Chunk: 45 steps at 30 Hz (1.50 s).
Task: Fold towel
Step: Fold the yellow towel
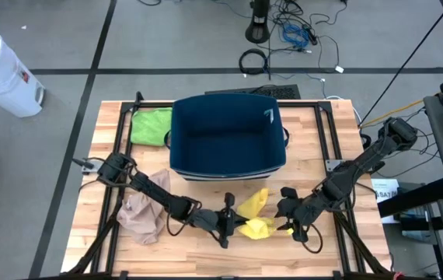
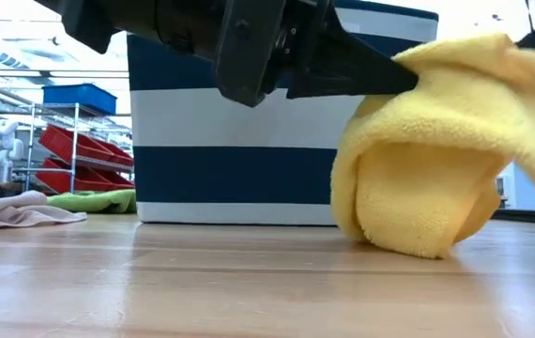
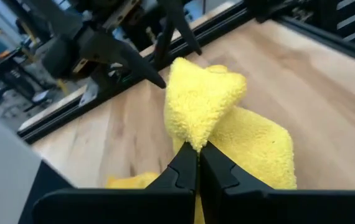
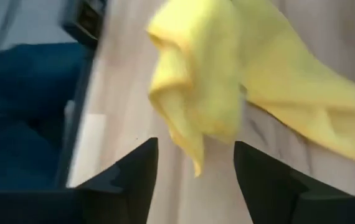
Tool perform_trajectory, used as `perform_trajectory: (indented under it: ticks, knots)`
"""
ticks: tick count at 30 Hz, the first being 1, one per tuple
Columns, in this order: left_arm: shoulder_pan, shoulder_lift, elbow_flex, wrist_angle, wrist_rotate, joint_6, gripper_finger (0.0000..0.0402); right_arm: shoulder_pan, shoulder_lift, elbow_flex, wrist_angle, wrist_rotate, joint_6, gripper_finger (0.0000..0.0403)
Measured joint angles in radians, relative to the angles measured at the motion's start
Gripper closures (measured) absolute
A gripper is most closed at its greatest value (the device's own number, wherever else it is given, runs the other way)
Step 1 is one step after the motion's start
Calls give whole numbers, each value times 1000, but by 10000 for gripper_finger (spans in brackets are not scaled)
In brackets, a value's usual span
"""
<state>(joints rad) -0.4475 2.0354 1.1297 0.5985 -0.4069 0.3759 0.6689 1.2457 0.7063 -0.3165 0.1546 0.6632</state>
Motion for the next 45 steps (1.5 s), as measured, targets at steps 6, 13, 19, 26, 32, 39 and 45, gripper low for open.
perform_trajectory:
  ticks: [6,13,19,26,32,39,45]
  knots:
    - [-7,0,0,-28,-65,-8,400,31,0,-111,125,27,108,196]
    - [-5,0,0,-35,-71,-28,401,40,1,-254,343,64,170,211]
    - [-5,0,0,-34,-72,-35,401,37,79,-302,492,86,157,215]
    - [-5,-1,0,-29,-72,-37,401,12,248,-303,638,112,137,215]
    - [-5,-1,0,-44,-72,-55,401,4,289,-303,695,142,125,221]
    - [-5,-1,0,-63,-72,-80,401,7,286,-303,695,117,114,268]
    - [-5,-1,0,-66,-75,-83,401,7,286,-303,691,73,84,370]
